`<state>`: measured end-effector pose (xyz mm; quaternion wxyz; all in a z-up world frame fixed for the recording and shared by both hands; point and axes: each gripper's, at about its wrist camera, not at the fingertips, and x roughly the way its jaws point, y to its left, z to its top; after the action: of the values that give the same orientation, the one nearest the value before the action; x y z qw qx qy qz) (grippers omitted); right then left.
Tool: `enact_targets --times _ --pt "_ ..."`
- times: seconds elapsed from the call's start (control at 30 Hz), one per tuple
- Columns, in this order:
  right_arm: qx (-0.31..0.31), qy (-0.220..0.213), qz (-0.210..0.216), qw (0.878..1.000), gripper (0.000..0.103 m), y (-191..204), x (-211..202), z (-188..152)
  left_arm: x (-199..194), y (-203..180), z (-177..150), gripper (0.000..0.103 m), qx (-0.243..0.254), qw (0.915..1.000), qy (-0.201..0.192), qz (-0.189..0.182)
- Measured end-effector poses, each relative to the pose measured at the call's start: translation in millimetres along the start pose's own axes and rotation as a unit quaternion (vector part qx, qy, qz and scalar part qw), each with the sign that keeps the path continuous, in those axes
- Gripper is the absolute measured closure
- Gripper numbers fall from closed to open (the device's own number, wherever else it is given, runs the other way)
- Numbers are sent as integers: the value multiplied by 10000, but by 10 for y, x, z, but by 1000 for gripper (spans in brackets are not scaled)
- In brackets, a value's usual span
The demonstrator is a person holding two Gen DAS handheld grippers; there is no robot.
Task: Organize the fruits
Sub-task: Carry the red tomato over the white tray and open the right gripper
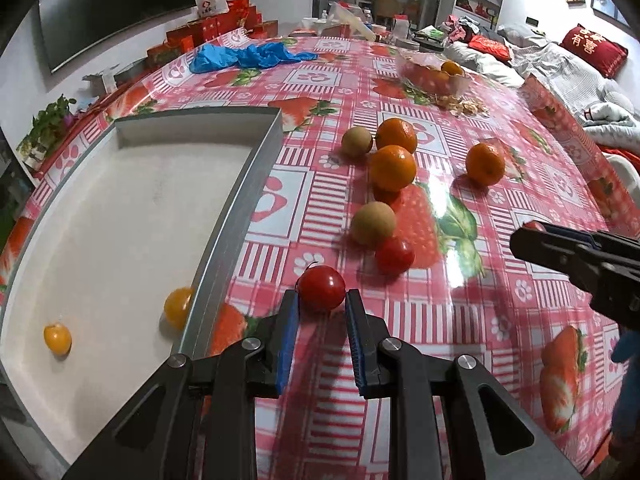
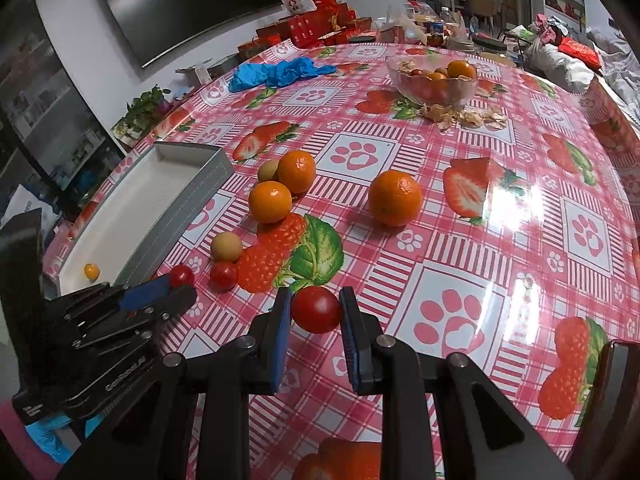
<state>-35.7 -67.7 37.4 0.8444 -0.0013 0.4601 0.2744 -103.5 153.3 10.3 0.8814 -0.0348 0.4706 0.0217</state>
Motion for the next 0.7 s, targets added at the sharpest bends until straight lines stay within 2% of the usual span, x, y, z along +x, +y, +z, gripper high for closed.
enact_targets --times 0.27,0.7 --pt "24 -7 9 10000 77 -7 -23 -6 1 -39 19 80 78 9998 -98 -120" --pt "-146 -12 59 9999 77 172 -60 75 -327 100 70 80 -29 9991 -396 -127"
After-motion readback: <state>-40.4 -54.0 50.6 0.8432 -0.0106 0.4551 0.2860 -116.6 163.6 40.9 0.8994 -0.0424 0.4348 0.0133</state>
